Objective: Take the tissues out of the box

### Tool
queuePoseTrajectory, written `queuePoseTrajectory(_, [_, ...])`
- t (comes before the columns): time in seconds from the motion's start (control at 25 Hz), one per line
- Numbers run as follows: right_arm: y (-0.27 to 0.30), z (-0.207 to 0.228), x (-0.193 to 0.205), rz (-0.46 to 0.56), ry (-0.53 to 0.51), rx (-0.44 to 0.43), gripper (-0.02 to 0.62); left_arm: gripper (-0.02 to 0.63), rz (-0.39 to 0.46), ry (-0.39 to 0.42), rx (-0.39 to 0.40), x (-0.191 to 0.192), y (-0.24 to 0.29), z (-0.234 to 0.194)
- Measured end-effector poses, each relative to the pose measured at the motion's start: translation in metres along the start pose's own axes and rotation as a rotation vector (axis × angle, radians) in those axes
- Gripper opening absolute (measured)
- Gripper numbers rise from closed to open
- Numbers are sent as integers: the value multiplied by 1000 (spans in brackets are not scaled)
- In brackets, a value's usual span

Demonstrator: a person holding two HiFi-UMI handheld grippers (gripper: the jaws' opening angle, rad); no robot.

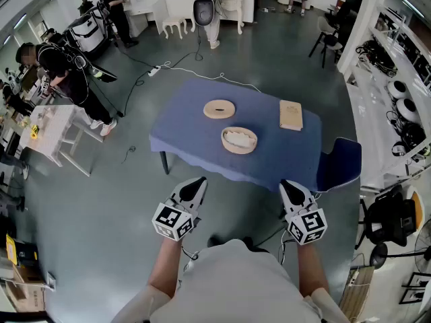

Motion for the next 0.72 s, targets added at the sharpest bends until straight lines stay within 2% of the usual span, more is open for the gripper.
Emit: queuePoseTrajectory(0.72, [-2, 0, 1, 9, -15, 0, 43, 8, 4, -6, -2, 6, 4, 7])
Point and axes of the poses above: the fingertips, and each gripper's own axes: y forward along the fingers, z to its right, x out of its underside, the point moved 8 cm from there along -y, backward along the fingers, and after that the axes turned 14 degrees about z, right-handed, at the moved point
